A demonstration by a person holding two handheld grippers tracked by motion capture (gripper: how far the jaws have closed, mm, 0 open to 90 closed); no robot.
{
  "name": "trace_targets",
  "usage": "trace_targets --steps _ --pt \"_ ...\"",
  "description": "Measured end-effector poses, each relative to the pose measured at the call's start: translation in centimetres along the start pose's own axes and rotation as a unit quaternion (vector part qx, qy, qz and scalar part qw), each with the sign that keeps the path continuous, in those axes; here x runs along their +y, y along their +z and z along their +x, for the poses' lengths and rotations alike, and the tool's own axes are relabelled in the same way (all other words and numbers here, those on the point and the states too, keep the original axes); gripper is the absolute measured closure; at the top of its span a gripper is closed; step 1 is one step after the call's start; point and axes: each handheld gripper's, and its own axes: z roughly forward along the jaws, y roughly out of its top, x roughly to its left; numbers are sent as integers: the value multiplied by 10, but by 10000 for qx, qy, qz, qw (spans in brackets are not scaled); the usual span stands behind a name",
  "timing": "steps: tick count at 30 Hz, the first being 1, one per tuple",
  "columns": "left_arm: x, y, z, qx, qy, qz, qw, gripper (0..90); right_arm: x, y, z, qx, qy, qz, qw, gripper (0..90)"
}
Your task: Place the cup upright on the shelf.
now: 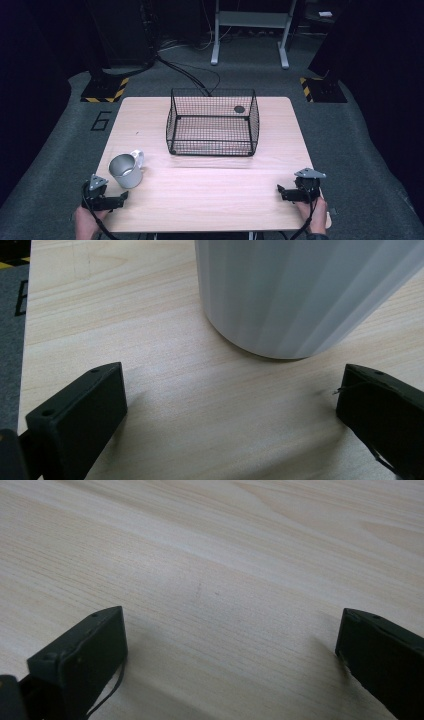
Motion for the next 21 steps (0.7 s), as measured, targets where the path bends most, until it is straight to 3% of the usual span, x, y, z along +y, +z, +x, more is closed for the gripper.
trace_targets --steps 21 --pt "-1 1 -1 84 -76 -95 9999 1 0 1 -1 41 33 -17 10000 0"
